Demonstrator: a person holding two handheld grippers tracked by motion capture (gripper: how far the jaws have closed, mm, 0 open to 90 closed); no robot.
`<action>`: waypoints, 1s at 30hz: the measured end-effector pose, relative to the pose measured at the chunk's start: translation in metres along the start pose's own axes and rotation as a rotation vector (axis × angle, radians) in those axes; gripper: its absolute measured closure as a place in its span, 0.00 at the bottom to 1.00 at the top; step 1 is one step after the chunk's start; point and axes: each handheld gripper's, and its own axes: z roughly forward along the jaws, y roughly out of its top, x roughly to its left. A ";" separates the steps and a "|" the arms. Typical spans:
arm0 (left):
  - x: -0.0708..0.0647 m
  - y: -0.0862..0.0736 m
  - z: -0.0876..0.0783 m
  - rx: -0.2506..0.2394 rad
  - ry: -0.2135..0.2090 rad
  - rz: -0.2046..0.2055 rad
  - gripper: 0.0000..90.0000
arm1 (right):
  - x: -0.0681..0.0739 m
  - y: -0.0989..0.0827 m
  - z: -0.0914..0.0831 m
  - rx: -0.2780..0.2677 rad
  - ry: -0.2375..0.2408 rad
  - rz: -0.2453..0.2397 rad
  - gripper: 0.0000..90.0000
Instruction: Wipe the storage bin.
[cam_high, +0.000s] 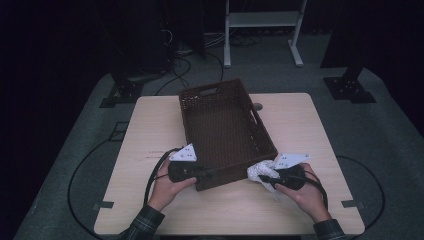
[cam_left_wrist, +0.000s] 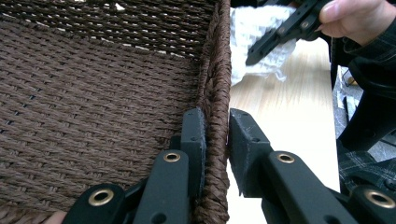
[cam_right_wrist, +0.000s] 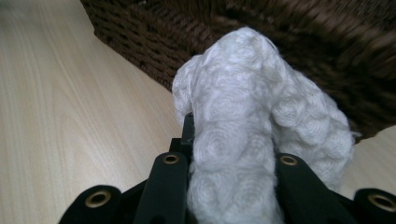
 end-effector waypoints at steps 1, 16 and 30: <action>0.000 0.000 0.000 0.000 -0.001 0.000 0.84 | 0.000 -0.001 0.002 0.013 0.000 0.002 0.83; 0.000 0.000 0.000 -0.001 -0.001 -0.001 0.85 | 0.001 -0.007 0.028 0.112 0.031 -0.012 0.83; 0.000 0.000 0.000 -0.001 -0.001 0.001 0.85 | 0.006 -0.006 0.030 0.118 0.037 -0.020 0.83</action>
